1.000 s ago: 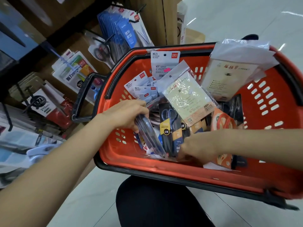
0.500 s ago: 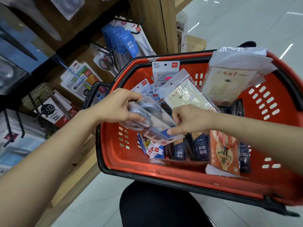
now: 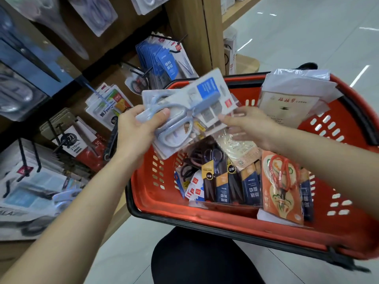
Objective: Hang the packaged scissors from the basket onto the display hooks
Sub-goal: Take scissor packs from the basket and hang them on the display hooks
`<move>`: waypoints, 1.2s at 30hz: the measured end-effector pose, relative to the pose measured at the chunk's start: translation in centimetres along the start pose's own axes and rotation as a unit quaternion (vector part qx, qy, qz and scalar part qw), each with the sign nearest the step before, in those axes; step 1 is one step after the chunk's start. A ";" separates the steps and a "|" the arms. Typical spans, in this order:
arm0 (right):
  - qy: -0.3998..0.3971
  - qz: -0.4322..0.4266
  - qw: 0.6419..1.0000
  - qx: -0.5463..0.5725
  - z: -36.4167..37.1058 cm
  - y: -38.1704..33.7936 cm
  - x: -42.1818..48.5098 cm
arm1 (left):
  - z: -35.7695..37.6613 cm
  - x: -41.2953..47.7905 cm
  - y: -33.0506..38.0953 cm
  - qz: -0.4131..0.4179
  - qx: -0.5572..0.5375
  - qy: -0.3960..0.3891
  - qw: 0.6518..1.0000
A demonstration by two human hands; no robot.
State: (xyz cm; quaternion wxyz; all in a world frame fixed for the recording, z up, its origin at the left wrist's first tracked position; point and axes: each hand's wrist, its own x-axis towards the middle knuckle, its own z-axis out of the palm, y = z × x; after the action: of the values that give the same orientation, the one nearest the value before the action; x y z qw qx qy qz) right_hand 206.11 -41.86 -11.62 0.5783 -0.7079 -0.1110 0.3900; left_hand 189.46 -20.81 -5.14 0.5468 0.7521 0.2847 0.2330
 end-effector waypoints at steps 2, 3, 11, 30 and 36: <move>-0.063 0.038 0.994 0.086 0.4 -0.2 -0.4 | 1.0 -0.8 -0.3 -0.050 -0.089 0.032 0.994; -0.082 0.048 0.986 0.138 0.6 -0.2 -0.5 | 1.8 -1.4 -0.4 -0.077 -0.129 0.039 0.988; -0.074 -0.012 0.957 0.281 1.3 -0.1 -1.0 | 4.7 -3.8 -1.0 -0.171 -0.128 -0.059 0.975; -0.029 -0.145 0.989 -0.003 -2.2 -2.3 -1.3 | 7.9 -3.9 -3.2 -0.124 0.072 -0.219 0.965; 0.022 -0.263 0.943 -0.203 -5.2 -3.0 -0.5 | 5.1 -0.4 -4.5 0.028 0.411 -0.084 0.907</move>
State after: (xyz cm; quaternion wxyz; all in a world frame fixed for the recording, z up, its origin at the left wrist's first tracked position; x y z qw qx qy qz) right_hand 210.22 -45.02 -8.58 0.5064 -0.7646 -0.3572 0.1772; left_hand 191.78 -23.52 -10.94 0.2043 0.9347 0.2870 0.0463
